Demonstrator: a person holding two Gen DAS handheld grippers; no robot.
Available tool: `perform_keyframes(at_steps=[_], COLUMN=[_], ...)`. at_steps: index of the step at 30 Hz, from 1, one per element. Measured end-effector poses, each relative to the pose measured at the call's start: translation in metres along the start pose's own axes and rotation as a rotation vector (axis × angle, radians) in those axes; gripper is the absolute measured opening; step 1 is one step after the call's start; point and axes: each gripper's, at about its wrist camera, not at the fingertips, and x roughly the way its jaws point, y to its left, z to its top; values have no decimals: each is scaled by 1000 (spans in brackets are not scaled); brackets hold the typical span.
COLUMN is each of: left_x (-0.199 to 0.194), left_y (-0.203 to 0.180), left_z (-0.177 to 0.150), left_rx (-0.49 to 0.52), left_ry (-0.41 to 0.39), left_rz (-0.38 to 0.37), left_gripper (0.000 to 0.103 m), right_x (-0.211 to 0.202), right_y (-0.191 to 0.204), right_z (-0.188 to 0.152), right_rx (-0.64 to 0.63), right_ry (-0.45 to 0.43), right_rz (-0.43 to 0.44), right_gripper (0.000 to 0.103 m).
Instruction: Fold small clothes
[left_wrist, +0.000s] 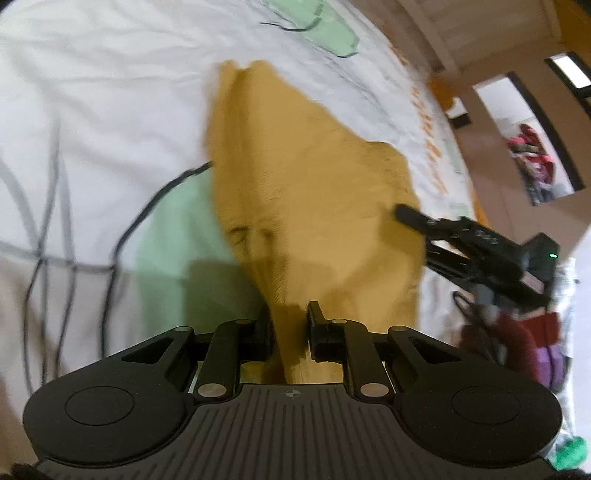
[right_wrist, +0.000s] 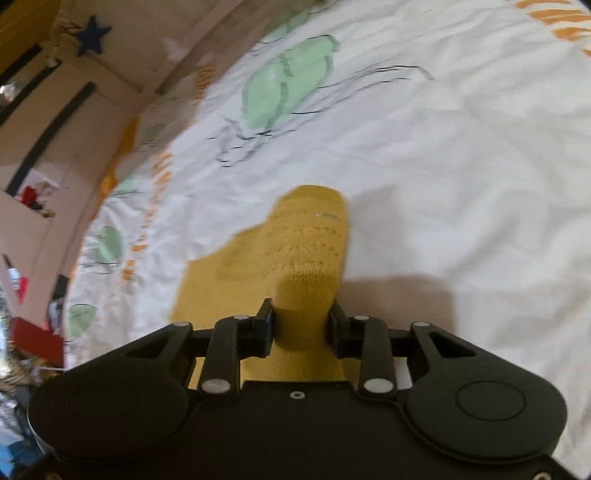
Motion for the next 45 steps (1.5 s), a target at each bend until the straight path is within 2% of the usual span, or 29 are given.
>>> perform_keyframes(at_steps=[4,7,10,14,16,18,21,28,32,36,37,40,45], left_x=[-7,-12,-23,-44,-57,-65,-62,-29,-3,15,17,12,6], left_y=[-5,-16,-29,-50,-59,-69,-82,-96,-90,-69,-63,-44,-42], left_z=[-7,-18,-28,-39,-43,-40,-29,0,15,25,26,23,17], left_rx=[21,97,180,308,351,383,417,419,394,352,333,271,264], left_ry=[-60,-93,-129,-218,-266,-313,-354,-397,-403,-352,-337,-342,-346], left_rz=[34,103,165,248,256,261,284,307,343,447,469,438,440], left_gripper=[20,25,25,25,26,28,41,44,44,44,47,53,54], right_x=[-12,-24,-37,-47,-49,-50,-50,-47,-46,-45,-45,-42,-22], right_y=[-2,3,3,2,2,2,1,1,0,4,6,12,21], right_z=[-9,-12,-18,-29,-34,-39,-43,-51,-53,-51,-50,-42,-20], right_rx=[-12,-61,-80,-108,-121,-132,-137,-147,-150,-167,-173,-199,-254], right_ry=[-75,-137,-185,-225,-239,-251,-267,-278,-272,-274,-277,-285,-288], right_rz=[-33,-67,-71,-80,-85,-91,-99,-126,-134,-145,-147,-155,-208], right_gripper=[49,55,59,60,64,65,65,67,68,68,68,68,73])
